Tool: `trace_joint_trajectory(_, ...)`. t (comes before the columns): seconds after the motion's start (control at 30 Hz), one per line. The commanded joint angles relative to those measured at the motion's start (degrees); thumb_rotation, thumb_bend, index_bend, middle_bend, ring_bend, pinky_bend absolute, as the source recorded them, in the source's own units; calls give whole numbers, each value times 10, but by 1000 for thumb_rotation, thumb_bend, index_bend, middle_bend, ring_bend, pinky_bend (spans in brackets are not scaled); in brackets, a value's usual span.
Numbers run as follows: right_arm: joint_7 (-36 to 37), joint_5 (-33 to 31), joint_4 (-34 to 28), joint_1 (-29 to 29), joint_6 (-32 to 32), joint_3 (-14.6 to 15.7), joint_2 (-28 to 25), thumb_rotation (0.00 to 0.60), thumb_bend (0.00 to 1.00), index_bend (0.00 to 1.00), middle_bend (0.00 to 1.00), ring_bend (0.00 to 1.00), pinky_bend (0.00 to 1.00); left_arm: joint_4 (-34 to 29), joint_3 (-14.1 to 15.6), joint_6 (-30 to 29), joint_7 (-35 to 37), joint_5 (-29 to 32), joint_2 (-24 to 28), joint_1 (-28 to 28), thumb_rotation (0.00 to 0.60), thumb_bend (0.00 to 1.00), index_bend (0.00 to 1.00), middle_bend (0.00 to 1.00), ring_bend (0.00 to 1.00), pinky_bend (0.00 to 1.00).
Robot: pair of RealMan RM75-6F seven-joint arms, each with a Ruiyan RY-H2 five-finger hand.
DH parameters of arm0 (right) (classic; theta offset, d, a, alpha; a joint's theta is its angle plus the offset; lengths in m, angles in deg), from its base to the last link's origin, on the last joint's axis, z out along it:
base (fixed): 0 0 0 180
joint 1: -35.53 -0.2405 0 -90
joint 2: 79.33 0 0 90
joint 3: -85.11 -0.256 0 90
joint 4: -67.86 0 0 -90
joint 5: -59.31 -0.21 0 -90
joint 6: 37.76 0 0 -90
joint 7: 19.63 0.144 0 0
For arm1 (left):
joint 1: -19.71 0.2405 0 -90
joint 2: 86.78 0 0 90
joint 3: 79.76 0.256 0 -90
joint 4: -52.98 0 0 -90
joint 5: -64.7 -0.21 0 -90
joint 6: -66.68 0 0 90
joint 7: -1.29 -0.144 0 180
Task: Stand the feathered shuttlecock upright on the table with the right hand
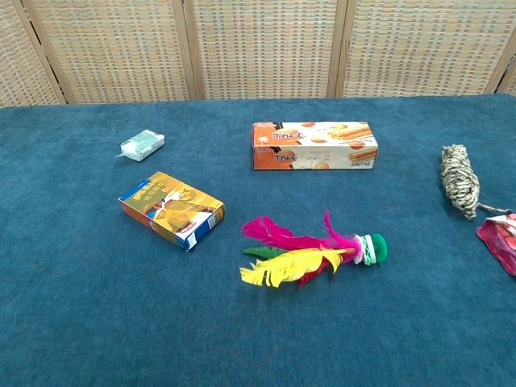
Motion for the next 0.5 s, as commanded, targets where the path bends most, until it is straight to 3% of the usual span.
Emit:
trace_joint_trajectory(0.03, 0, -1, -1, -1, 3, 1, 0, 600, 0, 0, 0, 0, 0, 0, 0, 2, 0, 1, 0, -1, 600, 0, 0, 0, 0, 0)
trace_joint_trajectory(0.3, 17, 33, 21, -37, 53, 9, 9, 600, 0, 8, 0, 0, 0, -4, -5, 7, 4, 11, 4, -3, 600, 0, 0, 0, 0, 0)
trace_joint_trajectory(0.5, 43, 97, 58, -124, 145, 8, 35, 600, 0, 159, 0, 0, 0, -6, -8, 16, -4, 17, 1, -8, 600, 0, 0, 0, 0, 0)
